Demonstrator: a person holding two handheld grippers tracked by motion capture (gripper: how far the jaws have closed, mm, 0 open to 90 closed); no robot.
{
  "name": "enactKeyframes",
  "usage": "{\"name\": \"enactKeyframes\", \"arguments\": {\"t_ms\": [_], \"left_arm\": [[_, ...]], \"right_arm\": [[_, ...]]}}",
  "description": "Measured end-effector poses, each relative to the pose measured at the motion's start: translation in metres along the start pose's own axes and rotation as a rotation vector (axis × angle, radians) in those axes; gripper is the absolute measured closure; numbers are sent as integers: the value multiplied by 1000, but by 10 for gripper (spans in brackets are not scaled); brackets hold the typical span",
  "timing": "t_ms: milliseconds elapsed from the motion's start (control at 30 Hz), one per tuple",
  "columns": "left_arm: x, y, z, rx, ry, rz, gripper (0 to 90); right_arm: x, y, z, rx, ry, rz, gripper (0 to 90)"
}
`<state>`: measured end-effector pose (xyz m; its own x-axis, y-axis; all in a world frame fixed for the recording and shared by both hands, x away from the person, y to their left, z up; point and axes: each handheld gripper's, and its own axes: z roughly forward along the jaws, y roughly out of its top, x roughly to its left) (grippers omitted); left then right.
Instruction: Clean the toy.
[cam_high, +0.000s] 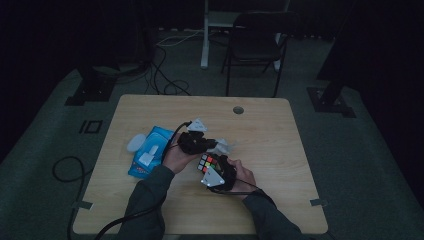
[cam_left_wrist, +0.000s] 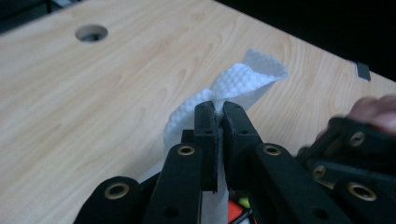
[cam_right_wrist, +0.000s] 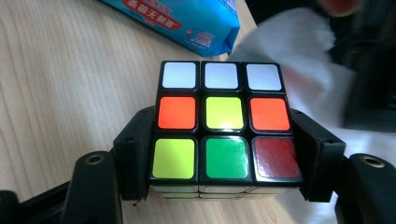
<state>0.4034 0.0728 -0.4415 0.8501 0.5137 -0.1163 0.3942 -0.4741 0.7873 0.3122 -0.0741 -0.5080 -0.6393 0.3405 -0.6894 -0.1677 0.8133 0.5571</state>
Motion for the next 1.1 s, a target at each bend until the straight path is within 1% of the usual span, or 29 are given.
{"name": "enactKeyframes", "arguments": {"t_ms": [100,133,167,200,233,300,333,500,600,633,667,767,833,1000,1100], "left_arm": [[2,-2,2,24,-5,1,861],[3,-3,3,34,-11,2,861],[3,-3,4,44,-15,7,861],[3,-4,5,51,-19,7,861],[3,-4,5,58,-23,11,861],[4,-5,6,68,-29,11,861],[4,-5,7,72,-30,10,861],[7,-6,9,85,-34,-5,862],[7,-7,10,93,-31,-12,862],[8,-7,10,105,-29,-6,862],[8,-7,10,108,-29,-8,862],[9,-8,10,107,-29,-16,862],[7,-7,9,104,-39,-18,862],[4,-4,4,98,-51,-2,861],[3,-5,1,91,-49,-6,861]], "right_arm": [[2,-1,-1,11,-10,-9,339],[2,-1,-1,11,-10,-9,339],[2,-1,-1,9,-12,-19,339],[4,-1,-1,11,-17,-15,339],[5,0,-1,13,-21,-24,339],[6,0,-1,12,-22,-28,339],[6,0,-1,13,-22,-38,339],[5,0,-1,12,-22,-53,339],[5,0,-1,13,-22,-53,339],[5,0,-2,13,-20,-51,339],[5,1,-2,10,-20,-53,339],[5,1,-2,7,-18,-51,339],[5,2,-1,6,-18,-48,339],[5,1,0,8,-20,-41,339],[5,1,-1,12,-19,-41,339]]}}
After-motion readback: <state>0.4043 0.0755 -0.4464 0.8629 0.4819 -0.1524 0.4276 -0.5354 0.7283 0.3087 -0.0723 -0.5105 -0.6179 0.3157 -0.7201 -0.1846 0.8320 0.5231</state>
